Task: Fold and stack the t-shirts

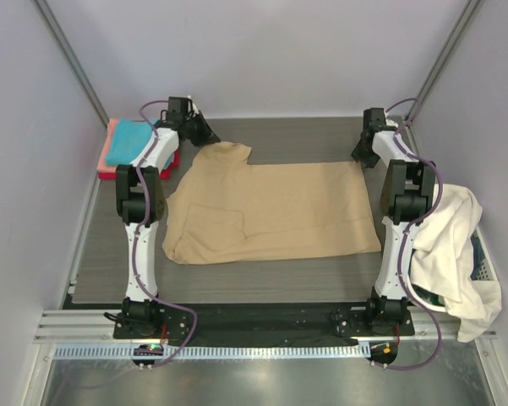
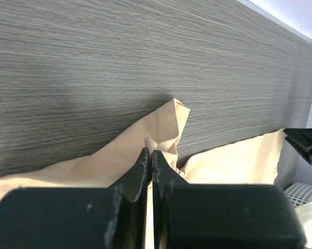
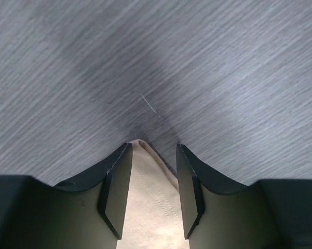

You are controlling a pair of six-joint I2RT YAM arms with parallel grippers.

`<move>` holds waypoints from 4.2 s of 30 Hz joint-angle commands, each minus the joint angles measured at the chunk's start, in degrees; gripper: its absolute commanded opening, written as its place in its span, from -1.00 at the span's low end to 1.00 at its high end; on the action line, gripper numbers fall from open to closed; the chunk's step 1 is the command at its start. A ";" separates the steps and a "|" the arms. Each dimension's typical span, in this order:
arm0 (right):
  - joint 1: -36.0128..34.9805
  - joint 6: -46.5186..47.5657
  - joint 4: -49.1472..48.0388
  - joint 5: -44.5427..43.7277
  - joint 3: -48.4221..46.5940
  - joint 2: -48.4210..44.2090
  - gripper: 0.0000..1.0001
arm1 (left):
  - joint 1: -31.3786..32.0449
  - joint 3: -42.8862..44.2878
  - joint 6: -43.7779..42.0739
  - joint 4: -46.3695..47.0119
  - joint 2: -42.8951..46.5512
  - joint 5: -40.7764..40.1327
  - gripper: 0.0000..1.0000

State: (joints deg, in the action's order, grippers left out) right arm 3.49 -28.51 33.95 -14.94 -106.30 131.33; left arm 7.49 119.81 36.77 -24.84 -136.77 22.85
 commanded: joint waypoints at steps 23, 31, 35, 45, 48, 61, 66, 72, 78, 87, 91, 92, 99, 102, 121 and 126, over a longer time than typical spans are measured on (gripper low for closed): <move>-0.32 1.18 -1.70 4.66 -2.42 2.53 -0.98 | 0.34 -2.04 -0.56 0.23 6.25 3.78 -0.99; -0.50 0.83 -1.79 6.41 0.91 -5.98 -0.98 | 0.25 -4.14 -4.51 -5.57 13.01 3.87 -1.00; -1.11 0.91 -2.22 6.32 5.48 -13.27 -0.98 | 0.42 -11.59 -5.75 -5.92 20.47 3.43 -1.00; -1.11 0.56 -4.60 7.65 19.71 -24.09 -0.98 | 0.60 -29.97 -9.00 -6.45 36.12 -0.52 -0.99; -1.11 0.30 -5.21 7.12 23.31 -27.43 -0.98 | 0.60 -35.60 -9.88 -6.45 41.04 -1.58 -1.00; -0.32 -0.05 -6.53 5.97 34.66 -37.72 -0.98 | 0.60 -53.27 -10.32 -6.98 59.77 -2.99 -1.00; 0.03 0.56 -6.71 5.27 38.27 -40.27 -0.98 | 0.60 -58.45 -8.48 -8.29 65.39 -3.08 -1.00; 0.29 0.83 -6.71 4.48 40.29 -42.20 -0.97 | 0.60 -62.15 -6.89 -9.96 70.85 -2.55 -0.99; 2.22 0.12 -6.80 5.09 42.49 -42.91 -0.97 | 0.60 -65.84 -7.15 -12.25 74.01 -5.18 -1.00; 4.34 -1.54 -6.97 7.11 43.81 -40.98 -0.98 | 0.51 -68.48 -7.95 -16.47 79.02 -9.58 -0.98; 4.25 -1.81 -6.97 7.12 45.13 -41.32 -0.32 | 0.51 -70.06 -7.68 -20.06 81.38 -7.21 -0.34; 4.34 -1.90 -7.06 7.12 45.39 -41.76 -0.02 | 0.51 -70.24 -7.68 -20.77 82.36 -7.64 -0.02; -0.75 -1.55 -7.24 4.31 44.08 -47.83 0.57 | 0.51 -71.81 -3.82 -18.94 87.03 -9.67 0.23; -7.51 -0.40 -8.46 4.92 43.02 -47.31 0.57 | 0.77 -74.18 -1.89 -15.25 83.87 -10.28 0.20; -16.49 -3.03 -10.40 9.22 56.02 -35.17 0.43 | 9.83 -57.96 6.47 3.40 28.97 -22.41 0.07; -25.07 -10.14 -7.59 9.48 62.78 -45.53 0.62 | 10.00 -36.12 9.71 -0.03 14.54 -18.83 0.03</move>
State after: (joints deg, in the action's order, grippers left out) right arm -15.55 -32.01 19.88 -9.21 -48.60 90.06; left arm 17.26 75.96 44.47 -30.24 -111.70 4.36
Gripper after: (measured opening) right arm 0.787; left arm 0.519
